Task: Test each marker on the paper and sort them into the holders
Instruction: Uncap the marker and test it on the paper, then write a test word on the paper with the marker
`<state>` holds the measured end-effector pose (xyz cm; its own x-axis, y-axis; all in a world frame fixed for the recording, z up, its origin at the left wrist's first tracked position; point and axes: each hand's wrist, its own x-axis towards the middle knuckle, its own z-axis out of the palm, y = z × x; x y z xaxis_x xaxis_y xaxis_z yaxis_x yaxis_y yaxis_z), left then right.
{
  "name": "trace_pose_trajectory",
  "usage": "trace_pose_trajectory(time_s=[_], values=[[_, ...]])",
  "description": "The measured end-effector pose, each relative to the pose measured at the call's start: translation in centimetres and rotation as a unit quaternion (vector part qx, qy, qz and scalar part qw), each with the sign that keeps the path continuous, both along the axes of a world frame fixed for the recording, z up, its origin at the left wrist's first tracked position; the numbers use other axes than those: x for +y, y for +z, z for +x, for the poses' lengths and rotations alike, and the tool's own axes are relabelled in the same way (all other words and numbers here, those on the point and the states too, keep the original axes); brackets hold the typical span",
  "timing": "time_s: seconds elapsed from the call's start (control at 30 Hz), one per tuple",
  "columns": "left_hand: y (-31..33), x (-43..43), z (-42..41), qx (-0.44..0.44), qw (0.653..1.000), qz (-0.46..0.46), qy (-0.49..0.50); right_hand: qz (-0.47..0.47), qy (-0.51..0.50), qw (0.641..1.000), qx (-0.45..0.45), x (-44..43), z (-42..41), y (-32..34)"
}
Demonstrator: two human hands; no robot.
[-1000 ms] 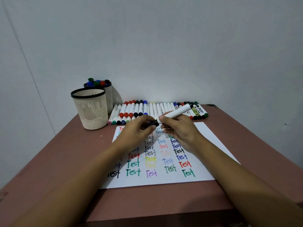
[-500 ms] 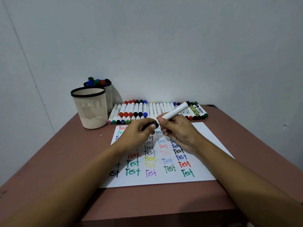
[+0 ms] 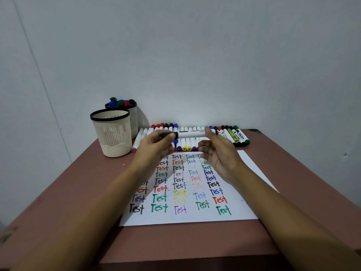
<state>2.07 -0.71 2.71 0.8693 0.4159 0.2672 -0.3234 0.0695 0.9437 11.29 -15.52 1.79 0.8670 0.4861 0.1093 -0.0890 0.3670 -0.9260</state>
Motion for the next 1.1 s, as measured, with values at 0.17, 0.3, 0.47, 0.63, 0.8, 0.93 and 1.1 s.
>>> trace_pose_trajectory(time_s=[0.17,0.3,0.47,0.63,0.8,0.93,1.1], values=[[1.8,2.4,-0.6,-0.047,0.983,0.092,0.15,-0.405,-0.094,0.816,-0.402,-0.2,0.6,-2.7],[5.5,5.0,-0.2,-0.046,0.928,0.241,0.28,-0.503,-0.025,0.705,-0.499,-0.4,0.2,-3.7],[11.5,10.5,0.5,-0.032,0.867,0.319,0.381,-0.503,-0.024,0.7,-0.506,-0.4,0.0,-3.3],[13.9,14.8,0.8,0.017,0.835,0.335,0.437,-0.498,-0.028,0.699,-0.512,0.0,0.0,-3.1],[12.6,16.6,1.9,0.073,0.814,0.372,0.44,-0.505,-0.027,0.691,-0.516,0.3,0.3,-3.1],[11.0,17.8,2.7,0.118,0.81,0.396,0.416,-0.506,-0.026,0.692,-0.514,0.4,0.5,-3.1],[9.6,18.3,3.6,0.154,0.789,0.457,0.379,-0.506,-0.026,0.692,-0.514,0.4,0.5,-3.0]])
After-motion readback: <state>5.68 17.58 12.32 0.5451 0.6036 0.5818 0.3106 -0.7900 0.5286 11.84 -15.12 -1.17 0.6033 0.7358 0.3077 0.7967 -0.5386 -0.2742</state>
